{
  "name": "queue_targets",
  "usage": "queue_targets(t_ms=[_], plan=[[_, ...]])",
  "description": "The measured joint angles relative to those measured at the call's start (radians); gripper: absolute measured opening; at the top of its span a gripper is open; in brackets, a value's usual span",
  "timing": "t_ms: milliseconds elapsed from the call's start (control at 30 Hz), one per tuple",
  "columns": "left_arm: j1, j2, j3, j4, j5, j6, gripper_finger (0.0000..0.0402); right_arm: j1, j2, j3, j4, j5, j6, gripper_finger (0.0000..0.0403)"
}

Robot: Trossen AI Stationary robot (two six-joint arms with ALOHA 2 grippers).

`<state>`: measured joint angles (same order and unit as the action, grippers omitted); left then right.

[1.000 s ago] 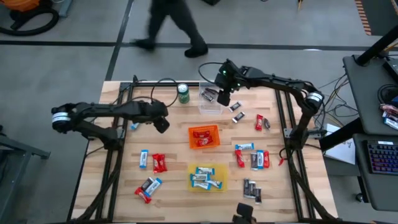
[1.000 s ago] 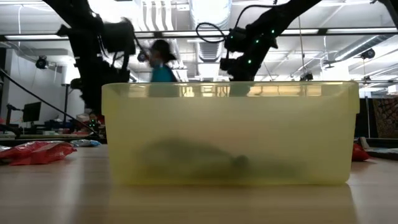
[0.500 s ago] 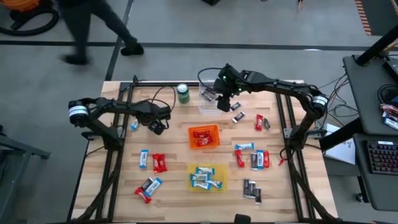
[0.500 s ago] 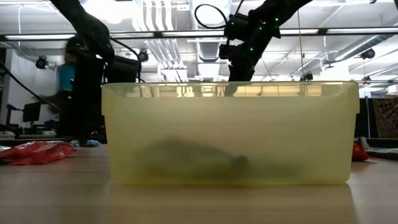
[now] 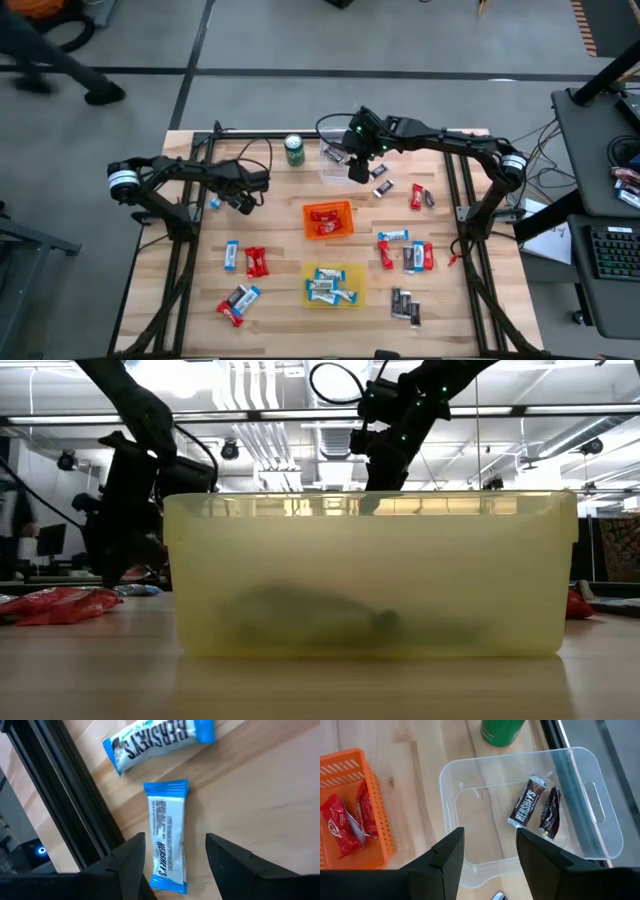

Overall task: Sort candy
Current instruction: Put the white candy into the yellow bin

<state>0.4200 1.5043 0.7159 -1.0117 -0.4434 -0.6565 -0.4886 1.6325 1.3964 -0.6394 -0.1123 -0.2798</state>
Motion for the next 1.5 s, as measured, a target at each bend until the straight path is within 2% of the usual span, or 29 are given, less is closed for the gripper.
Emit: queue_targets(t_ms=[300,433,567,833,900,1100,1333,1500], plan=[[0.063,0.0,-0.051,0.039,0.014,0.008,0.0189,0.001,0.001,-0.007,-0.005,0.0,0.009,0.0171],[0.069,-0.003,-0.075,0.077,0.027,0.01,0.0175,0.004,0.001,-0.007,-0.012,0.0,0.015,0.0171],[0.068,-0.003,-0.085,0.092,0.038,-0.002,0.0139,0.012,0.001,-0.007,-0.014,0.0,0.017,0.0171],[0.064,-0.002,-0.088,0.105,0.032,-0.011,0.0025,0.037,0.002,-0.007,-0.016,-0.001,0.008,0.0171],[0.053,-0.011,-0.09,0.103,0.017,-0.022,0.001,0.043,0.001,-0.009,-0.014,-0.013,-0.001,0.0171],[-0.067,-0.145,-0.092,0.134,-0.011,-0.059,0.0005,0.044,-0.036,-0.041,0.01,-0.203,0.0,0.0165],[-0.253,-0.376,-0.091,0.292,-0.015,-0.01,0.0003,0.064,-0.088,-0.116,0.068,-0.212,0.034,0.0164],[-0.395,-0.47,-0.094,0.548,0.017,0.156,0.0002,0.118,-0.127,-0.188,0.158,-0.213,0.076,0.0164]])
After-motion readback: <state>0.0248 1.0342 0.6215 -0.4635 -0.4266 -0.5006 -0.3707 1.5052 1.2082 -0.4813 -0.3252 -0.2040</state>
